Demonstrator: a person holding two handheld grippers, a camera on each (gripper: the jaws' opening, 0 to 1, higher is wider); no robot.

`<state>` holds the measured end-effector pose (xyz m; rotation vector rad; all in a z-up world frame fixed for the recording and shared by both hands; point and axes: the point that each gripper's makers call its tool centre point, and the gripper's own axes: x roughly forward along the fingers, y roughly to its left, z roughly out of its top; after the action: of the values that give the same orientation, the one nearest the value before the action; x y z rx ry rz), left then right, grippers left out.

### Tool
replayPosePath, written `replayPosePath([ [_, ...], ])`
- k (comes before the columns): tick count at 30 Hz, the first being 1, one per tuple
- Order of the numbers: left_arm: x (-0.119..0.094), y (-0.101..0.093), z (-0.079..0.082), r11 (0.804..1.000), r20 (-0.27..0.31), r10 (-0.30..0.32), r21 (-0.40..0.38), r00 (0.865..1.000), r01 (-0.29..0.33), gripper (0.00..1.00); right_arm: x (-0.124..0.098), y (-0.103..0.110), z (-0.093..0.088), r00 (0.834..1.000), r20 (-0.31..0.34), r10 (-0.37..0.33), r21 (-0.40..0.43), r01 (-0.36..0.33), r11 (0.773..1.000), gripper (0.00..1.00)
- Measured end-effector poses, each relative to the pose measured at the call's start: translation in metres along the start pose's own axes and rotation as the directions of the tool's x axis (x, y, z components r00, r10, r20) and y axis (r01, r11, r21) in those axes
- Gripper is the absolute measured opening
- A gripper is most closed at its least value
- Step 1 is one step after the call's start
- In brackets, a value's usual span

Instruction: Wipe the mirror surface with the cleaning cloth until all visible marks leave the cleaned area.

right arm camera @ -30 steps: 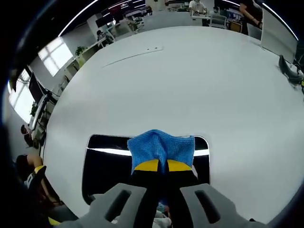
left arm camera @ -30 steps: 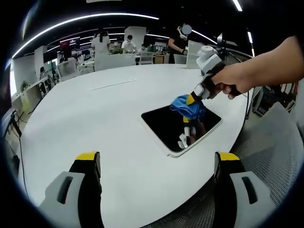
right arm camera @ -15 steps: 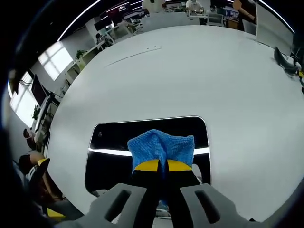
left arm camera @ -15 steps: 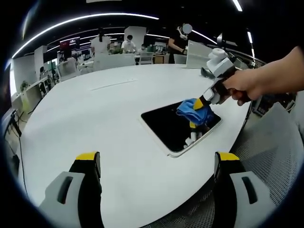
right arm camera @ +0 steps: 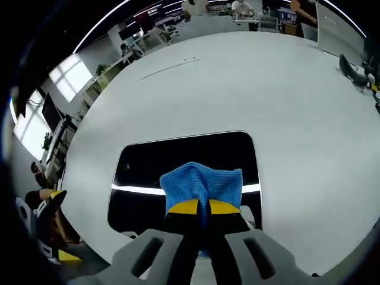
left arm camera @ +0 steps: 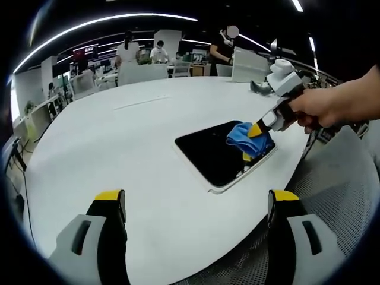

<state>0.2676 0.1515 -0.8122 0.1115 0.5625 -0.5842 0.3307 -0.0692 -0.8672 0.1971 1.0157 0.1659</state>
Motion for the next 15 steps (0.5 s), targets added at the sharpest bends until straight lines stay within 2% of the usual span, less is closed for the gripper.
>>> replayPosePath([
  [15, -0.001, 0.002, 0.000, 1.000, 0.002, 0.006, -0.003, 1.000, -0.006, 0.99, -0.014, 0.000, -0.021, 1.000, 0.003, 0.006, 0.004, -0.006, 1.000, 0.00],
])
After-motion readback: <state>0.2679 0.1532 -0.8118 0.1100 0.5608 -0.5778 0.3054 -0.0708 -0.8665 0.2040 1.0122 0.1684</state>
